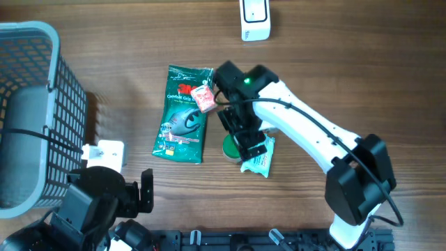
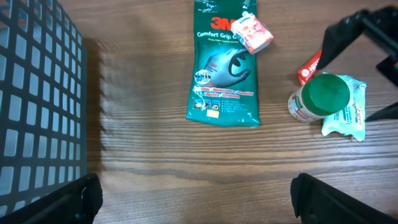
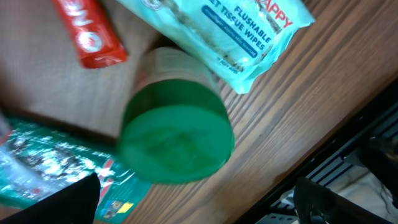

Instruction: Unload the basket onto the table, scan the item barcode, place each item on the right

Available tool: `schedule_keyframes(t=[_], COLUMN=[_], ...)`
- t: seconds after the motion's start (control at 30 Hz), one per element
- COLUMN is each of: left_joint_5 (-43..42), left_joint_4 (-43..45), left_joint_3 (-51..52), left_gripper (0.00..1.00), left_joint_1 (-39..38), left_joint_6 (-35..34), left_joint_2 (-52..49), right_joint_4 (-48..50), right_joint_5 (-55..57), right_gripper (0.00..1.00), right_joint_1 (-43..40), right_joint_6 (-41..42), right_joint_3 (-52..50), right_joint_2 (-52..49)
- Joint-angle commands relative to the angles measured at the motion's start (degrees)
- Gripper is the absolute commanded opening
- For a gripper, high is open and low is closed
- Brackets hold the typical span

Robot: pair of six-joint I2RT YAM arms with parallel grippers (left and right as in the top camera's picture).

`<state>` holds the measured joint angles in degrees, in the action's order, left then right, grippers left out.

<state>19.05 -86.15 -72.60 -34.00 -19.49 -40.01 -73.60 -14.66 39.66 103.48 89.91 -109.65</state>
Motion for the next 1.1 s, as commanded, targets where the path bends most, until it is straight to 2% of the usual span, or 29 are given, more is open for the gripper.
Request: schedule_keyframes(t=[0.0, 0.07, 0.1, 0.17, 0.2, 0.23, 0.27, 0.53, 0.6, 0.8, 0.87, 0.9, 0.97, 1.07], left_joint_5=[0.5, 0.5, 0.5, 0.5, 0.5, 0.5, 0.5, 0.5, 0.5, 0.5, 0.5, 0.5, 0.5, 0.5], left_joint_4=[0.1, 0.1, 0.1, 0.1, 0.1, 0.1, 0.1, 0.1, 0.1, 0.1, 0.1, 0.1, 0.1, 0.1], left_joint_3=[-0.2, -0.2, -0.2, -0.2, -0.2, -0.2, -0.2, -0.2, -0.2, -0.2, -0.2, -0.2, -0.2, -0.2], left_gripper=[1.00, 1.00, 1.00, 1.00, 1.00, 1.00, 1.00, 1.00, 1.00, 1.00, 1.00, 1.00, 1.00, 1.00], left_joint_1=[0.2, 0.2, 0.2, 0.2, 0.2, 0.2, 0.2, 0.2, 0.2, 0.2, 0.2, 0.2, 0.2, 0.2], left_joint_6=[-0.7, -0.7, -0.7, -0.7, -0.7, -0.7, -0.7, -0.7, -0.7, -0.7, -0.7, -0.7, -0.7, -0.7], left_joint_2=[0.3, 0.3, 0.3, 0.3, 0.3, 0.3, 0.3, 0.3, 0.3, 0.3, 0.3, 0.3, 0.3, 0.3], right_joint_4=[1.4, 2.9, 4.2, 6.8, 7.4, 7.9, 8.1, 8.7, 9.8, 16.4, 16.0, 15.8, 14.6, 10.6], right_joint_5=[-2.7, -1.6, -1.0, -0.3, -0.3, 0.0, 0.5, 6.2, 8.9, 12.3, 12.3, 12.3, 12.3, 8.9], right_gripper=[1.00, 1.00, 0.96, 0.81, 0.82, 0.95, 1.00, 1.00, 1.00, 1.00, 1.00, 1.00, 1.00, 1.00], right_joint_1=[0.3, 0.3, 0.3, 0.3, 0.3, 0.3, 0.3, 0.2, 0.2, 0.2, 0.2, 0.2, 0.2, 0.3], right_joint_6=[1.5, 0.5, -0.9, -6.6, -7.5, -7.5, -8.2, -18.9, -25.2, -64.8, -69.7, -69.8, -63.7, -40.9], right_joint_3=[-2.8, -3.6, -4.1, -4.6, -4.8, -4.9, -4.9, -4.9, -4.7, -4.7, -4.7, -4.7, -4.7, -5.5], right_joint_2=[-0.1, -0.1, -0.1, -0.1, -0.1, -0.1, -0.1, 0.0, 0.6, 5.4, 6.4, 6.7, 6.8, 6.6])
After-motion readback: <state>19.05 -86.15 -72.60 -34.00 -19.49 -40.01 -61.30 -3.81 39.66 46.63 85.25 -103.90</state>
